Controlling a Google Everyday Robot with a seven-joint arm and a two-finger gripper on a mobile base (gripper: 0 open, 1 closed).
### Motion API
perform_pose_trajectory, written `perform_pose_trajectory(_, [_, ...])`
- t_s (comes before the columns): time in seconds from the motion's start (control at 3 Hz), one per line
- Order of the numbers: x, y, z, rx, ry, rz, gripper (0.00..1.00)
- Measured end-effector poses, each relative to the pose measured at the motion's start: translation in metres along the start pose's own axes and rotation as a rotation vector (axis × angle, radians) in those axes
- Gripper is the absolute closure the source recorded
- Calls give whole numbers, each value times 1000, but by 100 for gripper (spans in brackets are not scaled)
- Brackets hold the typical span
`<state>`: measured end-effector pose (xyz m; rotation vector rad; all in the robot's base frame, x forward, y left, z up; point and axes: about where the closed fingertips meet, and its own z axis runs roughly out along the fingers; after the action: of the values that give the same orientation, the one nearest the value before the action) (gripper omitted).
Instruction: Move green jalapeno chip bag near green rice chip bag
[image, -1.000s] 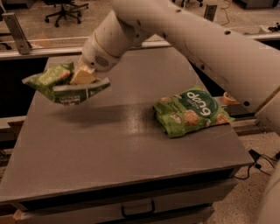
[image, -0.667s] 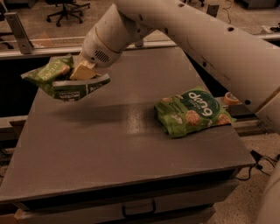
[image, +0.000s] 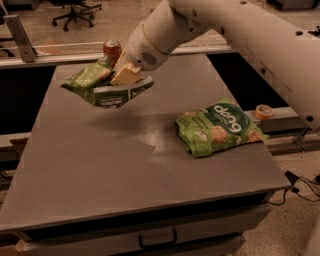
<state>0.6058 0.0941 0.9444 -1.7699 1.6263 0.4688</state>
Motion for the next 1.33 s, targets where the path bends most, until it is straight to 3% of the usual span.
perform_pose_trajectory(0.67, [59, -47, -94, 67, 86, -86, 100])
perform_pose_trajectory(1.0, [101, -63, -125, 80, 84, -96, 100])
perform_pose_trajectory(1.33, [147, -80, -134, 96, 70, -80, 100])
